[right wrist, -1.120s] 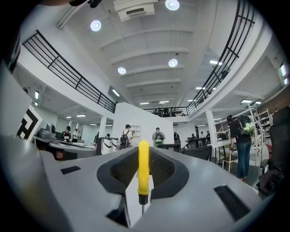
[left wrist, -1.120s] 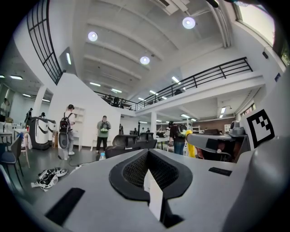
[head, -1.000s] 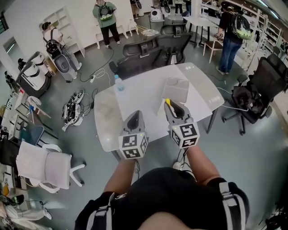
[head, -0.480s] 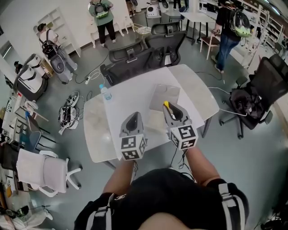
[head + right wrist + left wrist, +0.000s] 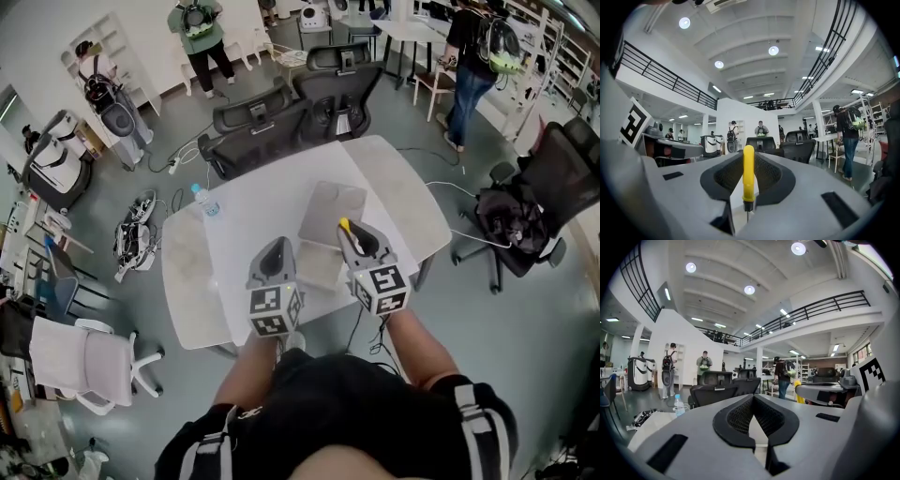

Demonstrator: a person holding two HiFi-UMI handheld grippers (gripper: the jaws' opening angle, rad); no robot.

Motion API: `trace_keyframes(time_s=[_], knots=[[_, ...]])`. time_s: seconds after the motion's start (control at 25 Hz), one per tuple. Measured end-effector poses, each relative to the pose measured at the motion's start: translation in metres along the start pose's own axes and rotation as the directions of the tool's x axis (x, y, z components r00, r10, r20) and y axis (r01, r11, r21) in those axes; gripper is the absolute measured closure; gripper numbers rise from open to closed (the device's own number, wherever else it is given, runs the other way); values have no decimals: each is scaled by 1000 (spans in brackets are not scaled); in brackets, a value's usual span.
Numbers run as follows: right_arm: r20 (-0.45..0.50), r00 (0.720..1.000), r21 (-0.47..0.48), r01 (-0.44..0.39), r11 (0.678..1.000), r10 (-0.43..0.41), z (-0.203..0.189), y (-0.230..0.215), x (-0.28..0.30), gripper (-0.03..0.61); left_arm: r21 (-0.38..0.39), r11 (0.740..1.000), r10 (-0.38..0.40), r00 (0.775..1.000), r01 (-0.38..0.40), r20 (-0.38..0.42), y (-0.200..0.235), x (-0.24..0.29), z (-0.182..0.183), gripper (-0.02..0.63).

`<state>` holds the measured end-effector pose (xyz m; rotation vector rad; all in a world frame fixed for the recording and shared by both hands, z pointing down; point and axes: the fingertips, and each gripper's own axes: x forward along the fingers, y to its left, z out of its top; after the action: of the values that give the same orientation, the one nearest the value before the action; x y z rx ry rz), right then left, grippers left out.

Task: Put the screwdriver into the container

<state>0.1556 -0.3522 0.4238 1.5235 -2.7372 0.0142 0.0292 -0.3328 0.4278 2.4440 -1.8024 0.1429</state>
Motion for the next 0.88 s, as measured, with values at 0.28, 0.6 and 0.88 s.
trace_keyframes(time_s=[0.28, 0.6, 0.88], knots=[[-40, 999, -41, 8, 999, -9, -17, 11, 37, 511, -16, 999, -31, 999, 31, 8, 37, 20, -2, 611], [-125, 992, -84, -2, 996, -9, -47, 21, 68, 512, -42, 998, -53, 999, 53, 5, 72, 39, -8, 611], [-221, 975, -92, -49, 995, 27, -82, 27, 84, 511, -56, 997, -61, 998, 60, -7, 84, 43, -13, 611]])
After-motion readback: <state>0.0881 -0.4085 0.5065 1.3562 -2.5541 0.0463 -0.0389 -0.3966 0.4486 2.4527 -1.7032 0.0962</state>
